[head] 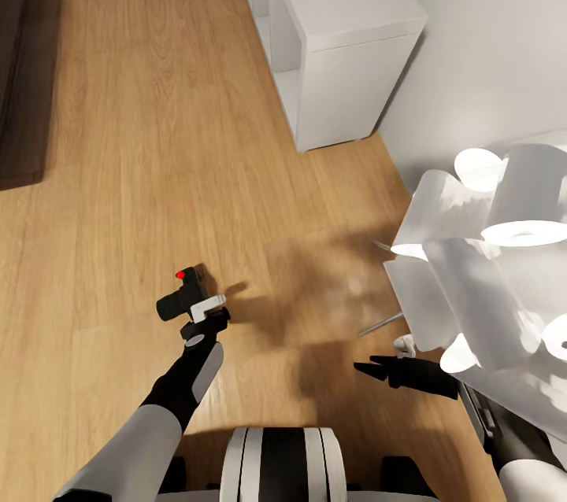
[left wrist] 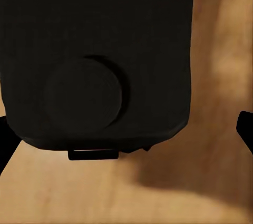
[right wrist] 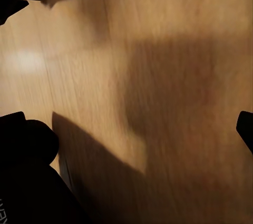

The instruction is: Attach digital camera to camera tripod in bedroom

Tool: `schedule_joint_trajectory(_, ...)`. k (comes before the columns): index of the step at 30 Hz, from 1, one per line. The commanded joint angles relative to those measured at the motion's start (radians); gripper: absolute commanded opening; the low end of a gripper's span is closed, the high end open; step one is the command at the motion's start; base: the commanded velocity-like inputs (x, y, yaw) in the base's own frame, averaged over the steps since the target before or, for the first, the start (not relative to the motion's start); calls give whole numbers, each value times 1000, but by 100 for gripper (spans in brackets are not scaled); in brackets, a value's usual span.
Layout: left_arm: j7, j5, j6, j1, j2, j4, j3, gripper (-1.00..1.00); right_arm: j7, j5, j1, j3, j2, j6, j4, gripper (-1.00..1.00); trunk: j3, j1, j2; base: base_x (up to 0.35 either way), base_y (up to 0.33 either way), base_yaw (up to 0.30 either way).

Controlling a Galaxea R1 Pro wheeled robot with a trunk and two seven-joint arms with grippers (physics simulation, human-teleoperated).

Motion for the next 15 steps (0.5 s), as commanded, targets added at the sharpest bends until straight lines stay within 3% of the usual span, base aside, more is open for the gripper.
schedule_joint_trajectory(1, 8, 5, 5, 0, 1, -2, -4, 100, 7, 8, -1, -3, 1, 8, -1, 100, -1, 0, 0, 0, 0, 0)
schedule_joint_trajectory(15, 8, 5, 5, 0, 1, -2, -4, 100, 8, 7, -1, -3, 1, 8, -1, 100, -1, 0, 0, 0, 0, 0)
